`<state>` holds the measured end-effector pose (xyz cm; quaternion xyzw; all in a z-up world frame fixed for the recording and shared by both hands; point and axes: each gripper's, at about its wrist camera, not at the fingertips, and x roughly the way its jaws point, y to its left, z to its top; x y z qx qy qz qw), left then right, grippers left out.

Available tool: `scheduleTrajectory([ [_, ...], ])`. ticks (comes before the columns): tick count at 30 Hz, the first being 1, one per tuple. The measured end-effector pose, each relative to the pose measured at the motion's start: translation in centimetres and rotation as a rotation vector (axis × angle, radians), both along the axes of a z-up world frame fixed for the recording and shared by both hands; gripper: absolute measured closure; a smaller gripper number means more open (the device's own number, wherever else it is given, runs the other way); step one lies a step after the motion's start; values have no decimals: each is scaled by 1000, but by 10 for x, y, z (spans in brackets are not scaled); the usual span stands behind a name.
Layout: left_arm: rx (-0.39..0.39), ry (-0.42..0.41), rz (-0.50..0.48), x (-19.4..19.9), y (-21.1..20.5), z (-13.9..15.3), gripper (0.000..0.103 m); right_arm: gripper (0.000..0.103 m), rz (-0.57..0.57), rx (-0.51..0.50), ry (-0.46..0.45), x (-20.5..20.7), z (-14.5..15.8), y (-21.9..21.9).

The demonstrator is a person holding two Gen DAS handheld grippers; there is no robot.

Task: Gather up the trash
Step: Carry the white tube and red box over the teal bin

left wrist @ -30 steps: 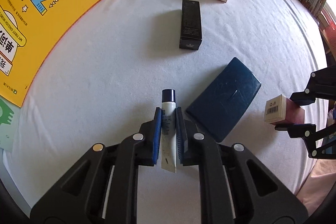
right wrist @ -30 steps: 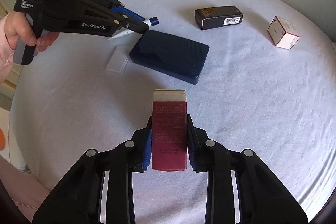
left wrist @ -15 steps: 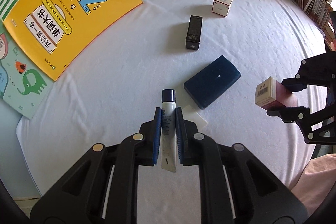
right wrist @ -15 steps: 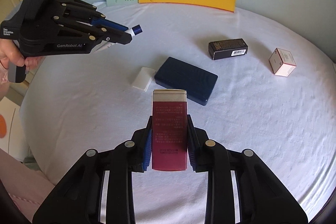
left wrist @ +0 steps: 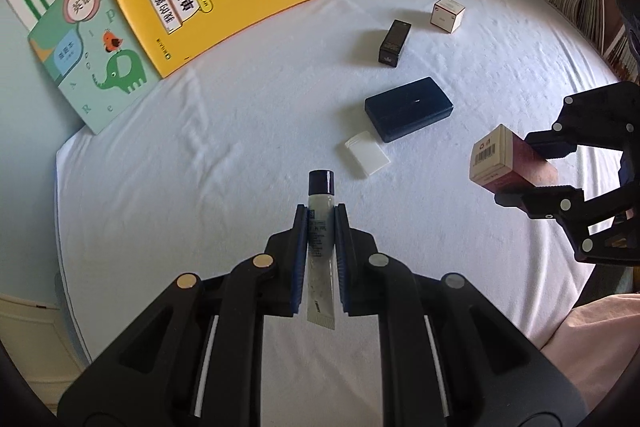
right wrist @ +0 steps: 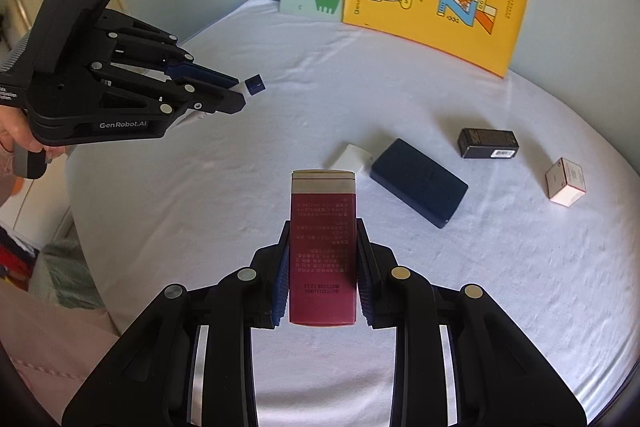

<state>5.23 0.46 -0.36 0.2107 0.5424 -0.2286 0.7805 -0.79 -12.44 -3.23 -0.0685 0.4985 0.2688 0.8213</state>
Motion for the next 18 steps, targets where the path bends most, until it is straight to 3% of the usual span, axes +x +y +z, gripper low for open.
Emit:
scheduleTrajectory([
  [18,30,-34,419,-94,115,17,91,74,438,32,-42,-33,11,122],
])
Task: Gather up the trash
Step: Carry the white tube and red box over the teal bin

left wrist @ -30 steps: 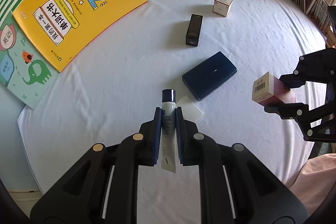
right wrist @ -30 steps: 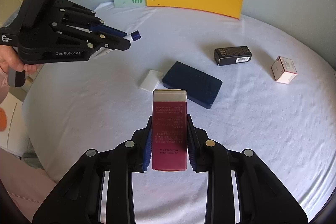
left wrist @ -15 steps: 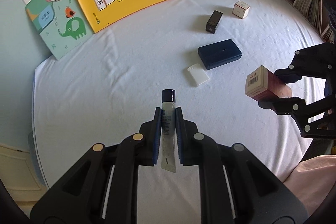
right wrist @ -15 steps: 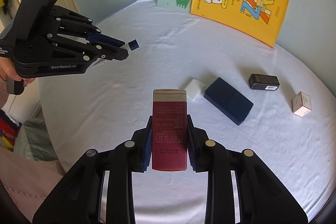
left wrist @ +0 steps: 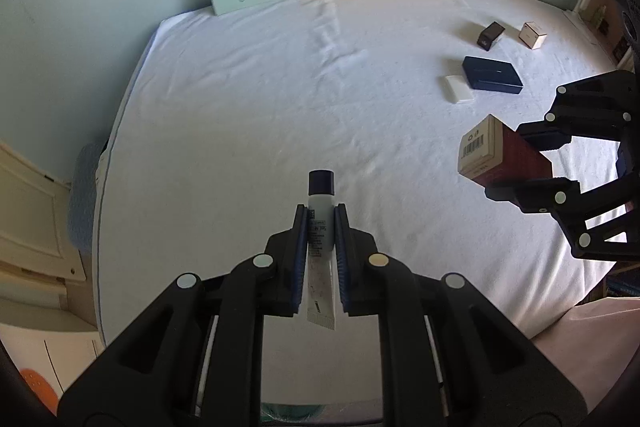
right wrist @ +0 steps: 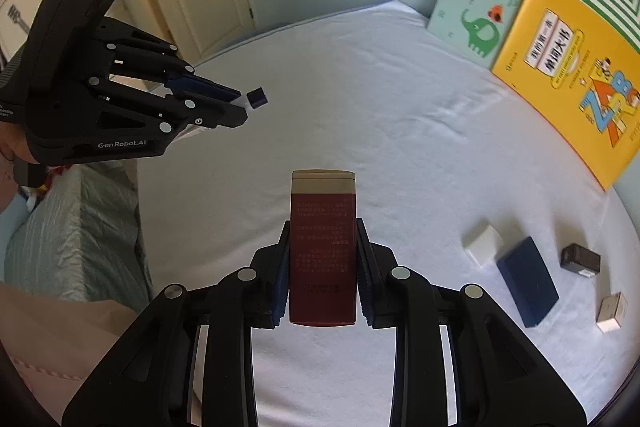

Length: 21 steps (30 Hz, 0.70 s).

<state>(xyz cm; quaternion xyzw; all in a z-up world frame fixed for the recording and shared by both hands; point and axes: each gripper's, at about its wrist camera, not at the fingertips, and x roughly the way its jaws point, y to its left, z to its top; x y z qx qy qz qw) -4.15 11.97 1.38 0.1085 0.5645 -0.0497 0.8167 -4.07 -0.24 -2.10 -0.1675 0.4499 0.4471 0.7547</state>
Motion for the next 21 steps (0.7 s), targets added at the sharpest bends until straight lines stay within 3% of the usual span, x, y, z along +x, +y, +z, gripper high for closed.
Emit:
scheduleTrajectory([
  [21,-5,-1,454,-136,148,-1,91,74,411,80,-12,-72,13,166],
])
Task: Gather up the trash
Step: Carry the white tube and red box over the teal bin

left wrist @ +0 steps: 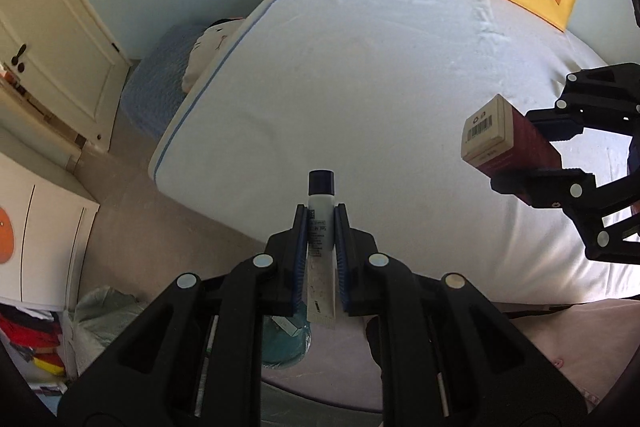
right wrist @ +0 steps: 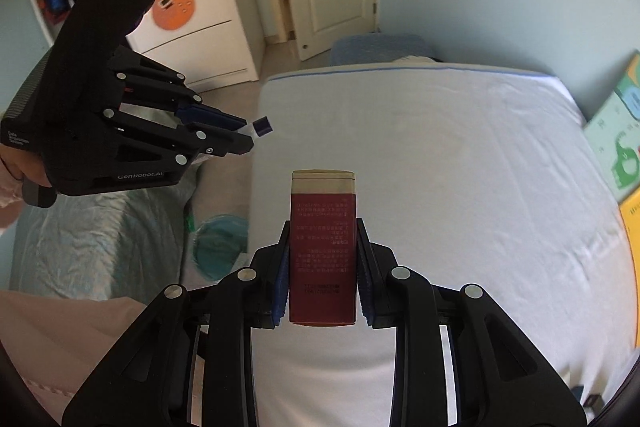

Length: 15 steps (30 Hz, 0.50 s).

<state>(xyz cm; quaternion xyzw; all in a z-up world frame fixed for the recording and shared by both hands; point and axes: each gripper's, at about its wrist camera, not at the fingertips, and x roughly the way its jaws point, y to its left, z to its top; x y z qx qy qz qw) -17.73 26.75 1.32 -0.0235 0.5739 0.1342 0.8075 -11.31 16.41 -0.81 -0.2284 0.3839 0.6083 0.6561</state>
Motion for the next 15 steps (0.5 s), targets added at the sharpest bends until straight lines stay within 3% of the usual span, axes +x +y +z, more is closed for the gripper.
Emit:
scheduleTrajectory([
  [15,-11,6,315,-105,72,-9,91,74,357,-3,8,-83,5,105],
])
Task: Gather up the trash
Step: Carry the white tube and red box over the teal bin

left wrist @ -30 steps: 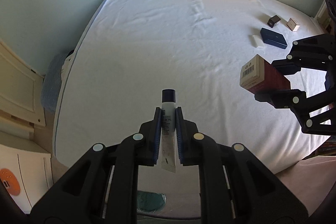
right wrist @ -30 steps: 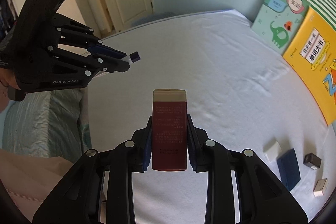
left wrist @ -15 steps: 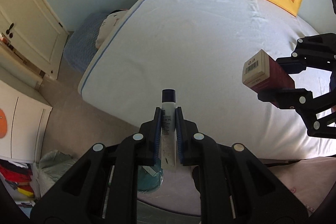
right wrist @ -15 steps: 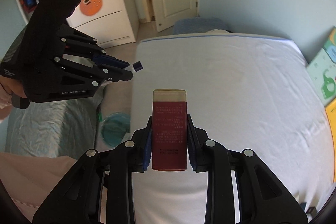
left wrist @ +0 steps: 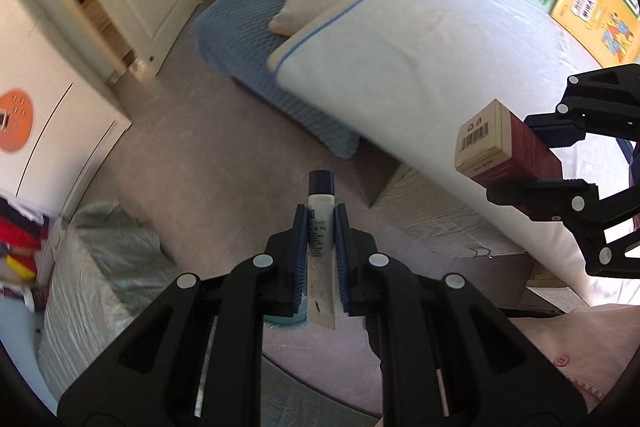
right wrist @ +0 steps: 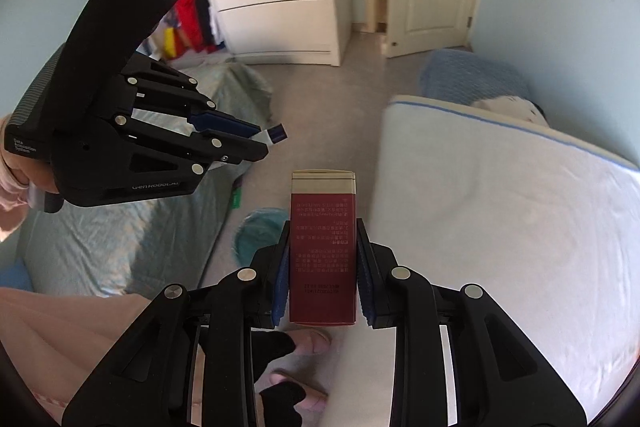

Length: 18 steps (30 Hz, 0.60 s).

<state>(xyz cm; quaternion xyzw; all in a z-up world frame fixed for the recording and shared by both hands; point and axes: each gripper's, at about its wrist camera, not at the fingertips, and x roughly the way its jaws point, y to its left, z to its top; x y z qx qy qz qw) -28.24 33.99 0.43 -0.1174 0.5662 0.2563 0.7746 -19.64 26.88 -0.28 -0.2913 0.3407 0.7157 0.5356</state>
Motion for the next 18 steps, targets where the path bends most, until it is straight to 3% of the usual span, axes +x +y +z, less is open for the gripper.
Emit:
scheduleTrajectory([
  [18,-56,3,355,-103,46,-22,91,74,326,-57,21,-79,-6,79],
])
